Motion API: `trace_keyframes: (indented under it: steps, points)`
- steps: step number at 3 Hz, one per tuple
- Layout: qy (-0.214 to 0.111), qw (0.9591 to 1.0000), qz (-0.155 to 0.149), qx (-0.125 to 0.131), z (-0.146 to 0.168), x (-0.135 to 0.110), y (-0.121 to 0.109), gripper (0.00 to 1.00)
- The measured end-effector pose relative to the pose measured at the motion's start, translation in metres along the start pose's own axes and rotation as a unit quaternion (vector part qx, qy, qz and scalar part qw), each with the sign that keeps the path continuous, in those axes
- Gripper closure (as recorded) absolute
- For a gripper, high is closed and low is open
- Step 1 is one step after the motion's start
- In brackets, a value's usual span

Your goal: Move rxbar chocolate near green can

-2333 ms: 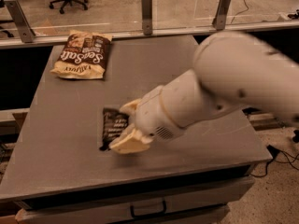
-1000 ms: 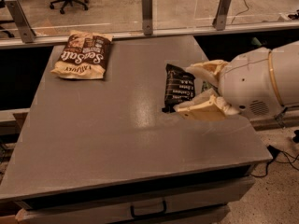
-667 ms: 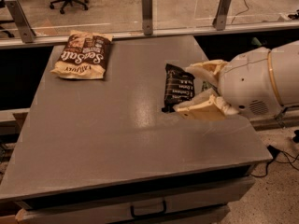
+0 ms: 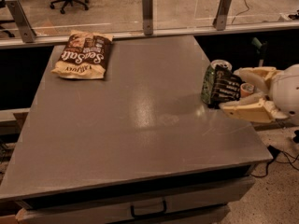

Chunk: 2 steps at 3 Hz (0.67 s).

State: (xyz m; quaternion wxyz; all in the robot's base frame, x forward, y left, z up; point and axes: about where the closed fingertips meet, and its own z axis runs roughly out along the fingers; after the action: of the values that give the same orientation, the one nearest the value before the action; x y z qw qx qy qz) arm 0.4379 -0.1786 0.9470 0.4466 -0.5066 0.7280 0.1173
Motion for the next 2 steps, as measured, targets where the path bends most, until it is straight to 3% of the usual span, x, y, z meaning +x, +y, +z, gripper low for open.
trace_keyframes:
  steps: [1, 2]
  points:
    - [0.011, 0.9987, 0.03, 0.039, -0.019, 0.042, -0.024, 1.0]
    - [0.026, 0.9963, 0.054, 0.062, -0.02, 0.074, -0.037, 1.0]
